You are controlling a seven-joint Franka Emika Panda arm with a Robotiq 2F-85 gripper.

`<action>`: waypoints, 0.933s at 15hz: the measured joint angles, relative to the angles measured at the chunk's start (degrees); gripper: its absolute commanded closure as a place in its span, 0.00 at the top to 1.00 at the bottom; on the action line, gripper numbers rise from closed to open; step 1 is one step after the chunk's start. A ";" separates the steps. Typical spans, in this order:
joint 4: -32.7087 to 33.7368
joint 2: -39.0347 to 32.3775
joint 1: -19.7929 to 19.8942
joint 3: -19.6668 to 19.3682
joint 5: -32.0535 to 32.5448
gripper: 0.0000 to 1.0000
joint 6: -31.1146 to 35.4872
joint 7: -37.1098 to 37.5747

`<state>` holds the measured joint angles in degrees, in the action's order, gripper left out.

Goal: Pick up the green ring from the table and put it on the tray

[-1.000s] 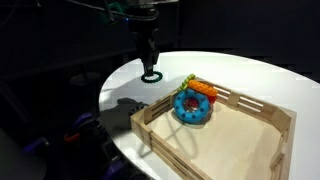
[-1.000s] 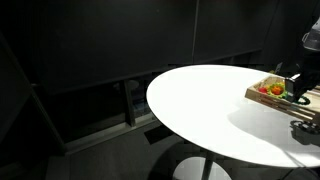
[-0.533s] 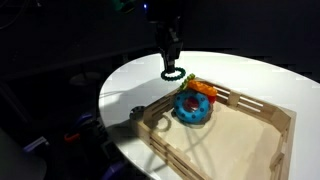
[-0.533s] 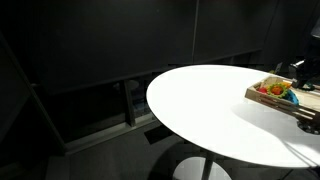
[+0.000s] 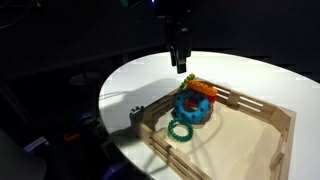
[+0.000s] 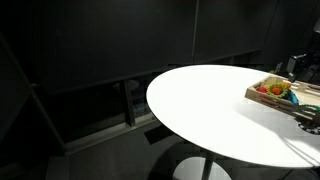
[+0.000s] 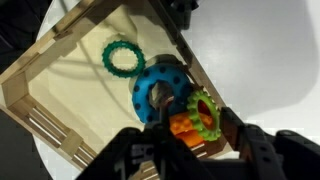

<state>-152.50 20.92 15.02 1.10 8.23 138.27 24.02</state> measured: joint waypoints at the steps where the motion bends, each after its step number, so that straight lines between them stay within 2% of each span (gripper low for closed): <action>1: 0.00 0.00 -0.03 0.01 0.00 0.94 0.00 0.08; 2: -0.02 0.00 -0.09 0.04 0.00 0.99 -0.01 0.08; 3: -0.05 0.00 -0.23 0.04 0.00 1.00 -0.08 0.08; 14: -0.87 0.35 -6.59 -0.98 -4.77 1.00 -7.60 -6.30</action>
